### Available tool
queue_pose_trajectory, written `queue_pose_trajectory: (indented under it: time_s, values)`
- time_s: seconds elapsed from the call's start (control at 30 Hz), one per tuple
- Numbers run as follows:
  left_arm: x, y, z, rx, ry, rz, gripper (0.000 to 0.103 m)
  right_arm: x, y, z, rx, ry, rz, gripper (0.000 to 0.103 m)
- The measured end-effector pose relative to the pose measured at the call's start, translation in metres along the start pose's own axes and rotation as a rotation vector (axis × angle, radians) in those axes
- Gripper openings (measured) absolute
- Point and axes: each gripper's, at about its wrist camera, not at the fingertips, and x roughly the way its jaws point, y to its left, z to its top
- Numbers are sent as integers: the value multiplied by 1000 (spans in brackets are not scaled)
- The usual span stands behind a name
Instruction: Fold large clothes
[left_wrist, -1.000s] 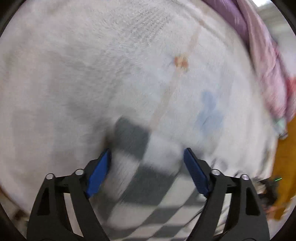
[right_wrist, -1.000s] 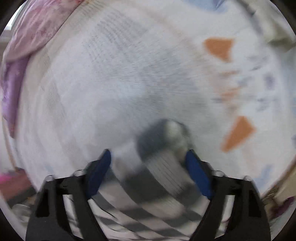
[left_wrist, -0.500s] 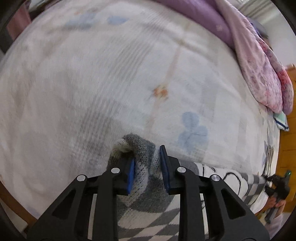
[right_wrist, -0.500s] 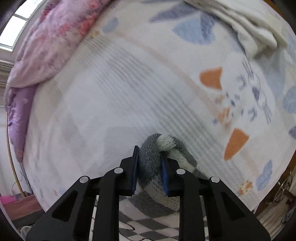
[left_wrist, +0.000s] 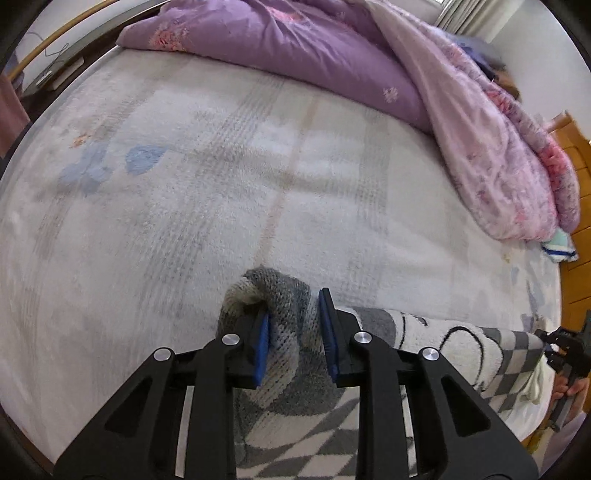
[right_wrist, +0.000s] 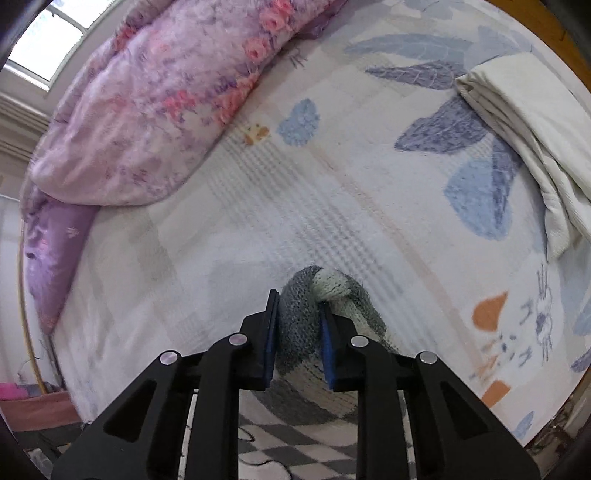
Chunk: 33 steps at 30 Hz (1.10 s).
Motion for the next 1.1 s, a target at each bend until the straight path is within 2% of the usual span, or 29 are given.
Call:
queue_pose_trajectory:
  time_s: [0.1,0.13,0.17,0.23,0.27,0.33,0.37,0.4,0.47,0.5,0.6,0.7,0.8,0.87,0.93,1.0,1.1]
  values:
    - [20,8,1,18,23,22,25,17,-5,1,-11,22,-28,22]
    - [24,10,0,23,26,27,25,22,-8,2,-6,34,-39,30]
    - [28,12,-2,36,31,36,25,28,-13,3,11,48,-73,49]
    - [35,14,-4,54,41,54,28,23,-15,2,20,28,-159,72]
    - [35,15,-5,53,42,57,30,16,-16,0,14,-9,-203,79]
    - [33,15,-6,55,44,57,32,4,-12,-4,-34,-52,-265,81]
    - [32,14,-7,56,49,65,36,-3,-9,-8,-75,-67,-314,81]
    - [30,13,-8,57,53,78,50,-7,-6,-11,-100,-74,-332,81]
    - [20,8,-10,97,18,237,75,-20,2,-22,-180,-105,-353,81]
    - [15,6,-11,125,-6,286,76,-25,5,-28,-213,-125,-358,81]
    - [6,9,-16,108,0,255,76,-42,21,-51,-327,-185,-355,81]
    - [-3,9,-22,117,-12,266,76,-57,39,-77,-412,-247,-277,81]
    - [-11,1,-32,97,-10,218,75,-70,58,-99,-460,-309,-161,78]
    - [-14,-12,-38,109,-17,186,74,-74,73,-114,-478,-303,-67,65]
    - [-14,-30,-43,134,-16,145,67,-72,88,-124,-494,-267,13,51]
    - [-10,-46,-46,140,-5,104,56,-68,101,-132,-517,-244,62,41]
    - [-2,-71,-48,141,-6,27,45,-58,122,-140,-547,-222,103,31]
